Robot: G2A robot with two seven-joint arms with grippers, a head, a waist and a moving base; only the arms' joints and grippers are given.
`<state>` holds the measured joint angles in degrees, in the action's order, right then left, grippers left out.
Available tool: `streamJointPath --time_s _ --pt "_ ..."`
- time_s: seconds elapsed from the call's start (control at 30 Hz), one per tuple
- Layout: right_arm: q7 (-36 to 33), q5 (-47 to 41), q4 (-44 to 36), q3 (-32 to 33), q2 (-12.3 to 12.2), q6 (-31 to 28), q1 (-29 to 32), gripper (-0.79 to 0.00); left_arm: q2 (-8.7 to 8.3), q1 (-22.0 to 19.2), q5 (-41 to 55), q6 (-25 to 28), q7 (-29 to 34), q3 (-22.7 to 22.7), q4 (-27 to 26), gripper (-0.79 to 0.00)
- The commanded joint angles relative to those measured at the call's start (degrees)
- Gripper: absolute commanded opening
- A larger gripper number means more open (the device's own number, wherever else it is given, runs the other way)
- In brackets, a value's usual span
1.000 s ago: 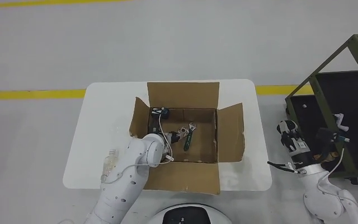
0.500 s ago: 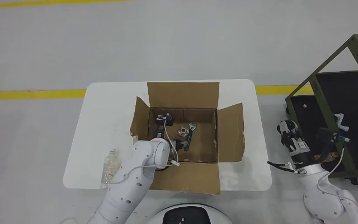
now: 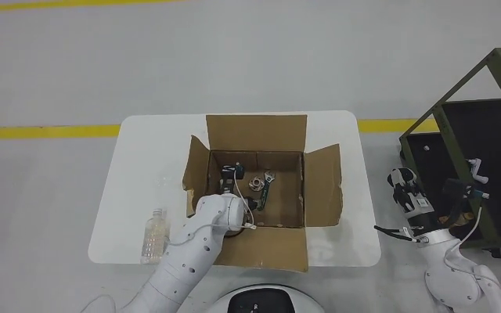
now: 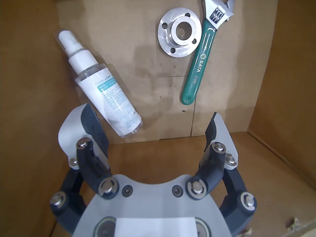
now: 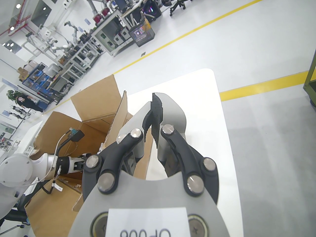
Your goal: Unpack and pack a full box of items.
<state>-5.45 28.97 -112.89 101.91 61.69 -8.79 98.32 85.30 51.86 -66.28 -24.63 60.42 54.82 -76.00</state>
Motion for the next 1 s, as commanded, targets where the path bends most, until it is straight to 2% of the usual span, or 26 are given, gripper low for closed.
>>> streamJointPath --time_s 0.0,0.33,0.53,0.73,0.97 --pt "0.00 0.00 0.00 0.00 0.00 0.00 0.00 -0.785 0.24 -0.40 0.03 -0.34 -0.81 -0.35 1.42 0.000" --pt "0.00 0.00 0.00 0.00 0.00 0.00 0.00 -0.776 1.22 -1.93 -1.46 -1.47 -3.41 -1.73 5.76 0.000" --pt "0.00 0.00 0.00 0.00 0.00 0.00 0.00 -0.760 1.76 -2.67 -0.96 -2.82 -2.46 -1.66 7.10 0.000" --pt "0.00 0.00 0.00 0.00 0.00 0.00 0.00 -0.757 2.22 -2.89 2.54 -1.85 -1.99 -0.74 6.68 0.000" --pt "0.00 0.00 0.00 0.00 0.00 0.00 0.00 -0.754 2.47 -2.50 5.26 -0.01 -4.20 0.32 4.58 0.000"
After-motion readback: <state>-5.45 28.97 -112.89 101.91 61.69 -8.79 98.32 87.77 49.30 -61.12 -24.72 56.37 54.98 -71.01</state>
